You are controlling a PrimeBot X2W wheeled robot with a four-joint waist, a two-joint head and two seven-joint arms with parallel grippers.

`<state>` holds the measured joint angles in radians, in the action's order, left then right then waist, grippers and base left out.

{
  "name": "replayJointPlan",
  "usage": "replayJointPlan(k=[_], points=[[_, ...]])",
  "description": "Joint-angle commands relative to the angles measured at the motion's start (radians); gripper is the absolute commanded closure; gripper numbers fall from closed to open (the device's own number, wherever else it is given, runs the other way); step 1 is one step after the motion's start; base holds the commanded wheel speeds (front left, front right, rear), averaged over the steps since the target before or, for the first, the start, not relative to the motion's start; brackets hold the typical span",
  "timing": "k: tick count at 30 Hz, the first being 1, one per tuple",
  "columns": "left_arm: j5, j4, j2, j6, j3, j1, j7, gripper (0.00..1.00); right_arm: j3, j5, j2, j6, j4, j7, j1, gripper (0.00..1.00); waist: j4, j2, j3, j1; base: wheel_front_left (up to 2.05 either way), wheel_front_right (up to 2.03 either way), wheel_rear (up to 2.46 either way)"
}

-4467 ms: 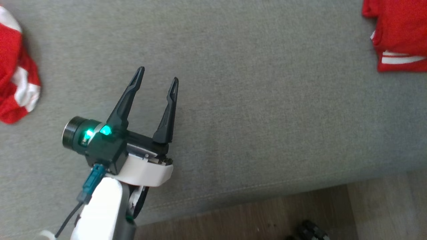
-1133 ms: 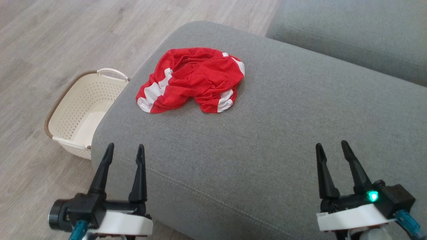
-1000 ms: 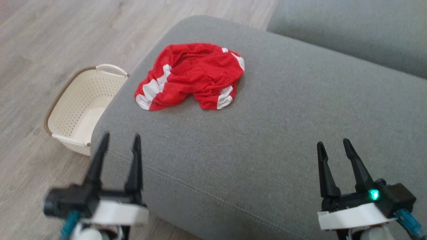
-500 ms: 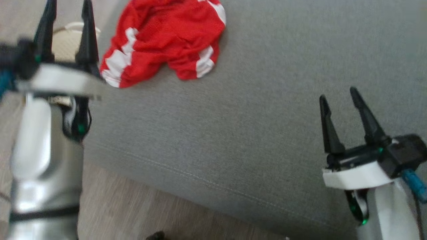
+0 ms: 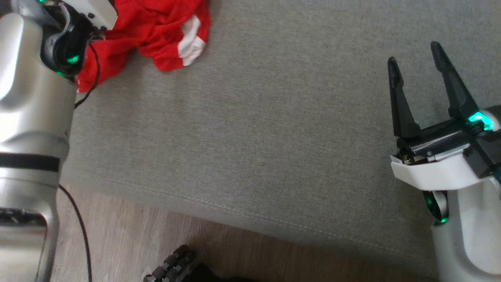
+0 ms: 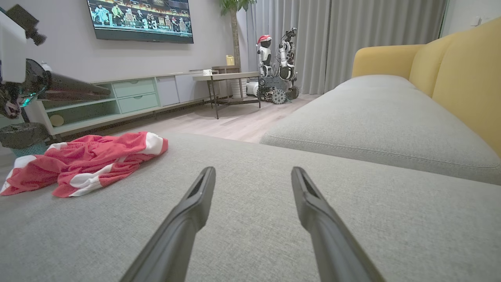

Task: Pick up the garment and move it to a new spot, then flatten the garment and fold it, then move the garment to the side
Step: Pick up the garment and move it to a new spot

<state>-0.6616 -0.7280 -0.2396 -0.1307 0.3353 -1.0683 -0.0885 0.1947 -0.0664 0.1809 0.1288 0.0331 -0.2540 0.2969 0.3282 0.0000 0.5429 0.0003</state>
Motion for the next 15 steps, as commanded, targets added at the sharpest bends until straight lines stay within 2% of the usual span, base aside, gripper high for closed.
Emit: replayJointPlan(k=[1, 8, 15], points=[[-0.023, -0.007, -0.079, 0.0, 0.009, -0.055, -0.021, 0.0, 0.023, -0.01, 0.001, 0.002, -0.049, -0.008, 0.012, 0.0, -0.036, 0.0, 0.053, -0.0003, 0.0, 0.0, 0.0], [-0.092, -0.138, -0.11, 0.0, 0.146, -0.112, -0.116, 0.0, 0.028, -0.017, -0.007, 0.002, -0.092, -0.008, 0.037, 0.0, -0.081, 0.0, 0.101, -0.0003, 0.0, 0.0, 0.0], [-0.156, -0.183, -0.127, 0.0, 0.261, -0.113, -0.155, 0.0, 0.027, -0.02, -0.019, 0.002, -0.113, -0.008, 0.043, 0.0, -0.104, 0.0, 0.117, -0.0003, 0.0, 0.0, 0.0]])
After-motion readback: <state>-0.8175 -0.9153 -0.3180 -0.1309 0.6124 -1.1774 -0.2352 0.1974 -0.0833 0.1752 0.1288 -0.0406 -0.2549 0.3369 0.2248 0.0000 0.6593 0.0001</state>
